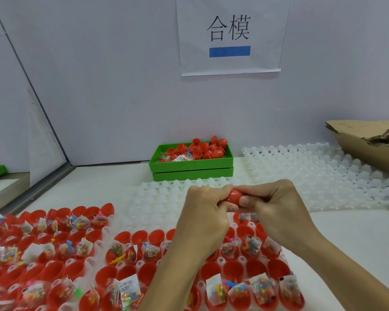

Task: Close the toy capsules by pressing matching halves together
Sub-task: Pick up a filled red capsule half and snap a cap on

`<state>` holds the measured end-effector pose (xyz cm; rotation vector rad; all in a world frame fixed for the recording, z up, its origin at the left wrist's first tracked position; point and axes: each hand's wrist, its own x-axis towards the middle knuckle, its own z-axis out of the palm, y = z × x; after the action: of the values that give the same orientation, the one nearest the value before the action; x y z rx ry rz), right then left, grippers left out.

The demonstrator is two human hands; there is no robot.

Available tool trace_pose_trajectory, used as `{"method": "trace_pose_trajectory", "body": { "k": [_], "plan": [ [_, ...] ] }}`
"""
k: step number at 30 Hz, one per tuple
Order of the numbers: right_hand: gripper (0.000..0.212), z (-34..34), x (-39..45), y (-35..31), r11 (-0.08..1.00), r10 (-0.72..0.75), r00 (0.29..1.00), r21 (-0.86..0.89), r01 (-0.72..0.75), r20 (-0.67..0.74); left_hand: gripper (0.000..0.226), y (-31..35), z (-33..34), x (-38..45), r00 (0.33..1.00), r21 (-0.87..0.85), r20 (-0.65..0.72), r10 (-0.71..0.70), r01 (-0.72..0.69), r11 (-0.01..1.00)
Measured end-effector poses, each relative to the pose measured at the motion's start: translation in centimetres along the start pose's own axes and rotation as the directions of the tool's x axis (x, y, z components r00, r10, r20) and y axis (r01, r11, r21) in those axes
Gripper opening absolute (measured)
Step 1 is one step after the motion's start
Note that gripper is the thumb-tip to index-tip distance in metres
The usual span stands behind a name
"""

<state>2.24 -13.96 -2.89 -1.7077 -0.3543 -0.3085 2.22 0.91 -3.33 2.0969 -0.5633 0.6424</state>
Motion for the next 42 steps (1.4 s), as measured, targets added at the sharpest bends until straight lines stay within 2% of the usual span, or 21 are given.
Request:
{"method": "trace_pose_trajectory", "body": {
  "k": [5,10,12,14,15,18,20,22,23,25,27,28,30,34,39,42],
  "plan": [
    [0.034,-0.3,0.3,0.3,0.999,0.015,1.000,-0.049,-0.015,0.001,0.025,0.3,0.3,0.0,1.000,0.029,-0.008,0.000,0.000,1.000],
    [0.038,-0.3,0.0,-0.4,0.986,-0.004,0.999,-0.167,0.012,0.053,0.030,0.1,-0.1,0.1,0.996,0.007,-0.054,-0.065,0.065,0.998],
    [0.037,-0.3,-0.2,-0.7,0.990,-0.026,0.995,-0.137,0.038,0.092,0.033,0.2,-0.2,0.2,0.995,-0.008,-0.060,-0.074,0.073,0.997],
    [0.026,0.0,-0.3,-0.9,0.997,-0.035,0.995,-0.058,0.041,0.097,0.044,0.2,-0.4,0.3,0.997,-0.031,-0.055,-0.057,0.056,0.998],
    [0.021,0.3,-0.4,-0.9,0.999,-0.028,0.996,-0.025,0.030,0.086,0.043,0.2,-0.4,0.3,0.998,-0.028,-0.049,-0.034,0.033,0.999],
    [0.020,0.7,-0.4,-0.6,0.999,0.043,0.998,0.028,-0.044,0.041,0.019,0.3,0.1,0.3,0.999,0.079,-0.032,0.030,-0.027,0.996],
    [0.018,0.6,-0.4,-0.3,0.994,0.094,0.994,0.053,-0.096,0.054,0.021,0.3,0.4,0.3,0.999,0.081,-0.033,0.014,-0.011,0.997],
    [0.010,0.4,-0.2,-0.3,0.971,0.143,0.987,0.183,-0.154,0.074,0.038,0.2,0.2,0.3,0.996,-0.086,-0.016,-0.091,0.089,0.992],
    [0.015,0.3,0.0,-0.2,0.944,0.162,0.983,0.275,-0.180,0.086,0.052,0.2,0.0,0.4,0.983,-0.209,0.031,-0.181,0.183,0.961],
    [0.027,0.1,0.1,-0.3,0.874,0.177,0.976,0.437,-0.214,0.123,0.074,0.1,-0.5,0.6,0.930,-0.464,0.191,-0.315,0.368,0.805],
    [0.027,0.3,0.0,-0.4,0.834,0.130,0.977,0.514,-0.199,0.167,0.064,-0.1,-0.5,0.7,0.897,-0.631,0.299,-0.326,0.442,0.638],
    [0.027,0.5,0.0,-0.5,0.839,0.104,0.980,0.515,-0.177,0.168,0.050,0.0,-0.5,0.7,0.906,-0.651,0.292,-0.307,0.423,0.630],
    [0.028,0.8,-0.1,-0.3,0.877,0.068,0.988,0.464,-0.124,0.136,0.032,0.2,-0.2,0.6,0.926,-0.635,0.226,-0.303,0.375,0.675],
    [0.029,1.1,-0.1,0.0,0.919,0.048,0.996,0.388,-0.072,0.070,0.016,0.5,0.2,0.3,0.943,-0.603,0.145,-0.301,0.325,0.728],
    [0.022,1.3,-0.2,0.0,0.912,0.030,0.999,0.409,-0.035,0.018,0.022,1.0,0.1,0.3,0.949,-0.581,0.101,-0.300,0.301,0.756],
    [0.022,1.2,0.0,0.0,0.901,0.042,0.998,0.431,-0.054,0.036,0.023,0.8,0.2,0.3,0.950,-0.569,0.094,-0.298,0.297,0.767]
  ]
}}
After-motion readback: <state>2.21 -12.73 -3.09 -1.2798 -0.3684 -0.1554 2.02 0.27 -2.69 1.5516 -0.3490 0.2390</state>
